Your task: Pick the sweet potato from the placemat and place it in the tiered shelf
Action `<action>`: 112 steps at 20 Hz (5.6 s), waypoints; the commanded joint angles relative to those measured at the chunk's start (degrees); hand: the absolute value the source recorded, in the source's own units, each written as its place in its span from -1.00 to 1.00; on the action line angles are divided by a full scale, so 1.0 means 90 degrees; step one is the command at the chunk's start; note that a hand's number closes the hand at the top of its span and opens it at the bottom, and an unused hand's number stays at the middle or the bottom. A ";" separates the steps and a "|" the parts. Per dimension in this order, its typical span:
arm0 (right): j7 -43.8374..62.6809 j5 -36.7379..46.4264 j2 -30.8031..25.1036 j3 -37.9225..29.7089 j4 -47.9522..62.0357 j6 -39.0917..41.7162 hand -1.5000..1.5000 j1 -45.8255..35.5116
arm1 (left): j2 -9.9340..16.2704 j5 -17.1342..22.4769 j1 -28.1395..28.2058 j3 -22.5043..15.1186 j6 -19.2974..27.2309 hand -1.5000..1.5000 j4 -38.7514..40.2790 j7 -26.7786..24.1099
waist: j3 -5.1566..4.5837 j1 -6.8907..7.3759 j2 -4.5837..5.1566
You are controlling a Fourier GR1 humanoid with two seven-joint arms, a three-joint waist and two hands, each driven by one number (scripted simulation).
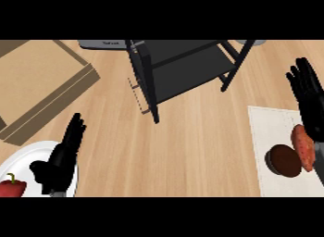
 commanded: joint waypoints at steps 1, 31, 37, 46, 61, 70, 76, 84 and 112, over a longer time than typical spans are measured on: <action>-0.0240 -0.0070 -0.0416 -0.0621 0.0157 0.0524 1.00 0.0345 | 0.0130 0.0033 0.0034 0.0184 -0.0036 0.00 -0.0126 0.0402 | 0.0021 -0.0157 0.0025; 0.0316 0.0147 -0.3367 -0.1725 0.2019 0.4137 -1.00 0.1691 | 0.0566 0.0867 -0.0757 0.0855 -0.0982 0.00 0.0880 0.2378 | -0.0001 -0.0200 0.0009; 0.2150 0.0457 -0.2933 -0.1539 0.0884 0.2811 -1.00 0.1435 | 0.0563 0.0832 -0.0776 0.1008 -0.0997 0.00 0.0737 0.2408 | 0.0009 -0.0174 0.0014; 0.3727 0.1660 -0.2364 -0.0718 0.0538 0.2590 -1.00 0.0771 | 0.0347 0.0598 -0.0748 0.1077 -0.1080 0.00 0.1117 0.2124 | 0.0015 -0.0131 0.0031; 0.4280 0.3564 -0.1278 -0.0816 0.0728 0.2736 -1.00 0.0622 | 0.0208 0.0317 -0.1000 0.1391 -0.1314 0.00 0.1094 0.2472 | 0.0018 -0.0135 0.0036; 0.4286 0.4387 -0.0584 -0.1242 0.0750 0.2841 -1.00 0.0725 | 0.0198 0.0321 -0.0548 0.1664 -0.1640 0.00 0.0573 0.2642 | 0.0019 -0.0132 0.0027; 0.4161 0.5300 -0.0131 -0.1121 0.1295 0.2497 -1.00 0.0571 | -0.0040 0.0118 -0.0788 0.1726 -0.1677 0.00 0.1136 0.2237 | 0.0018 -0.0136 0.0032; 0.3252 0.5836 0.0187 -0.1452 0.2034 0.2173 -1.00 0.0529 | 0.0032 0.0045 -0.0532 0.1774 -0.1790 0.00 0.0570 0.2740 | 0.0021 -0.0120 0.0030; 0.1279 0.6888 0.1705 0.0349 0.1060 0.2781 1.00 -0.0068 | -0.0307 -0.0330 -0.0759 0.1730 -0.1702 0.00 0.0773 0.2657 | 0.0003 -0.0028 -0.0009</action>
